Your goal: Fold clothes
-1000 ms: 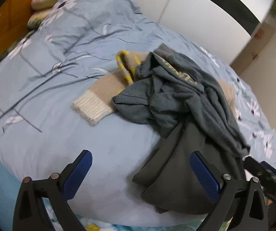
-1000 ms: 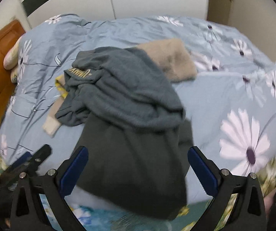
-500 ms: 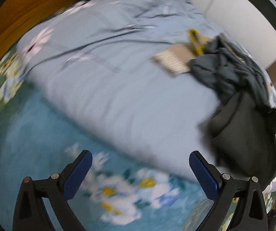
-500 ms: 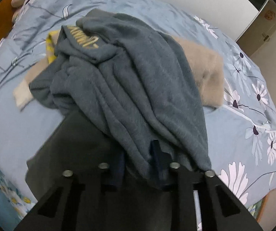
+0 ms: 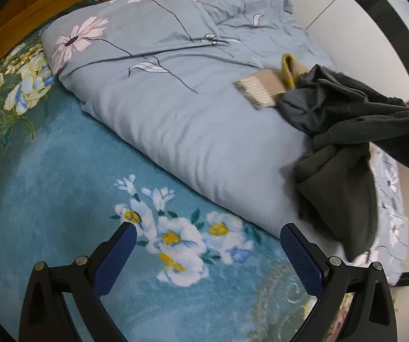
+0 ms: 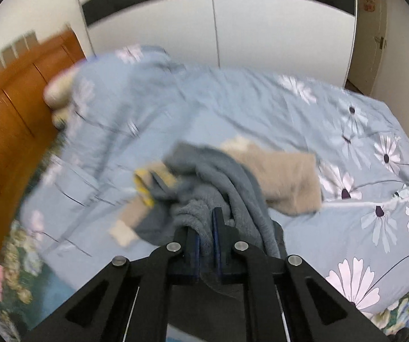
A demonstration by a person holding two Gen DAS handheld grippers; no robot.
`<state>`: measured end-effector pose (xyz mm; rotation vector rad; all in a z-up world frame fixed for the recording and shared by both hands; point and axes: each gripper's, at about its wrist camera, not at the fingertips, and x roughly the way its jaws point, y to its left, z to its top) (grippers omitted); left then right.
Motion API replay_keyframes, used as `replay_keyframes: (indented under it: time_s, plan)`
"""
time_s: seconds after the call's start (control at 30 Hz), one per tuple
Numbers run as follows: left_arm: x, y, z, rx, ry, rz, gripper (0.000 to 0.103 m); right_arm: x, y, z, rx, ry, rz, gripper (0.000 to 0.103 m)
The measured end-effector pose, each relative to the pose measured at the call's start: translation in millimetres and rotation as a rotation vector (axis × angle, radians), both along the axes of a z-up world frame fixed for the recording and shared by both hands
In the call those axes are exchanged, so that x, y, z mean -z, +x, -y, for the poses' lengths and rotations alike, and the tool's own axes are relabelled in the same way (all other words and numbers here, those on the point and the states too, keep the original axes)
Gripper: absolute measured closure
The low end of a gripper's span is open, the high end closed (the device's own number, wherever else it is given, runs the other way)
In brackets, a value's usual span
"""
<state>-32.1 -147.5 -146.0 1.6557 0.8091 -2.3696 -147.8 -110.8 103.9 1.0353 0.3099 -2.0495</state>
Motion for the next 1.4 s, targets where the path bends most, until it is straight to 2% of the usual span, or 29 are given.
replay_keyframes:
  time_s: [0.13, 0.27, 0.37, 0.47, 0.7, 0.9, 1.03, 1.17, 1.27, 1.4]
  plan:
    - [-23, 21, 9, -0.013, 0.022, -0.02, 0.001, -41, 39, -18, -0.026, -0.076, -0.001, 0.095]
    - [-41, 50, 23, -0.032, 0.044, -0.02, 0.001, -80, 81, -40, -0.058, -0.107, -0.023, 0.095]
    - [-51, 69, 31, -0.056, 0.07, -0.023, 0.001, -105, 92, -56, -0.042, -0.144, -0.02, 0.095]
    - [-65, 91, 38, -0.073, 0.085, -0.035, 0.001, -146, 100, -67, -0.025, -0.198, -0.045, 0.095]
    - [-90, 124, 46, -0.074, 0.111, -0.067, 0.001, -264, 137, -67, -0.073, -0.292, -0.24, 0.095]
    - [-112, 132, 48, -0.028, 0.134, -0.109, 0.0, -342, 165, -97, -0.017, -0.344, -0.359, 0.095]
    - [-119, 131, 46, 0.012, 0.153, -0.126, 0.0, -372, 181, -133, 0.045, -0.297, -0.447, 0.095]
    - [-115, 133, 40, 0.049, 0.177, -0.115, 0.0, -387, 188, -167, 0.142, -0.23, -0.483, 0.095]
    - [-111, 134, 35, 0.078, 0.198, -0.105, 0.0, -387, 202, -180, 0.16, -0.182, -0.502, 0.095]
    - [-112, 138, 32, 0.091, 0.253, -0.105, 0.0, -367, 227, -167, 0.103, -0.121, -0.48, 0.095]
